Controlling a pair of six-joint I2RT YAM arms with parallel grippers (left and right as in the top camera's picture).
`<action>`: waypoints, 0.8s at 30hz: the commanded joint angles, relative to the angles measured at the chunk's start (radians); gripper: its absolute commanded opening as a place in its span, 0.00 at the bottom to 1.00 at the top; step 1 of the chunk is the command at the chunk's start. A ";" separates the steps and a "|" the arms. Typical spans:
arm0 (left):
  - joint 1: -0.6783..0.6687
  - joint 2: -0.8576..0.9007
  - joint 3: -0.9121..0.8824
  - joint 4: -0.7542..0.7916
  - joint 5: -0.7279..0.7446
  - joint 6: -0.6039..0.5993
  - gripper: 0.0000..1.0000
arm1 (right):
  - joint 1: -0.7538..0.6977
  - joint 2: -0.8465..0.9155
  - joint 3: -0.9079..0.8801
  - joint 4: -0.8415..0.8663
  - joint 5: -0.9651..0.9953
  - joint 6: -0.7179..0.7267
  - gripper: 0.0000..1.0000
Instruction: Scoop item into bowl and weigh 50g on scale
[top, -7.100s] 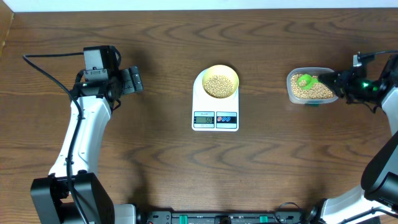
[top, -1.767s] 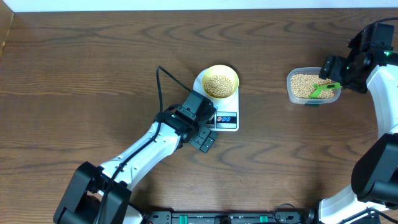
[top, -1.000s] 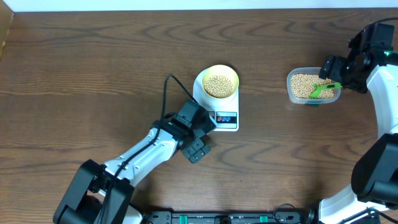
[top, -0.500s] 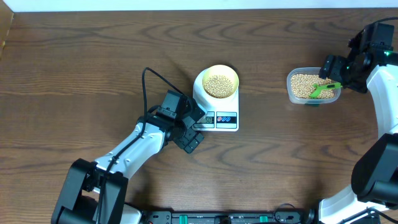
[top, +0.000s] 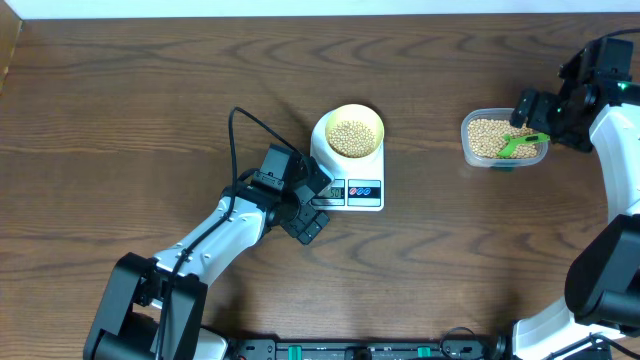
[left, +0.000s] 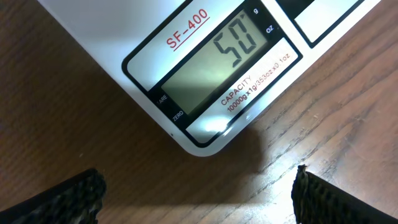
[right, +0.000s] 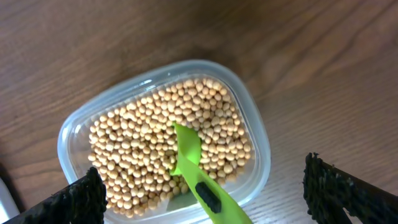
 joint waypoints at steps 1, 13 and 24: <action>0.003 0.013 -0.002 0.000 -0.004 0.013 0.98 | 0.000 -0.006 0.008 -0.020 -0.005 0.007 0.99; 0.003 0.013 -0.002 0.000 -0.007 0.013 0.98 | 0.013 -0.005 -0.019 -0.047 -0.011 0.007 0.77; 0.003 0.013 -0.002 0.000 -0.007 0.013 0.98 | -0.012 -0.005 -0.085 0.047 -0.089 0.029 0.40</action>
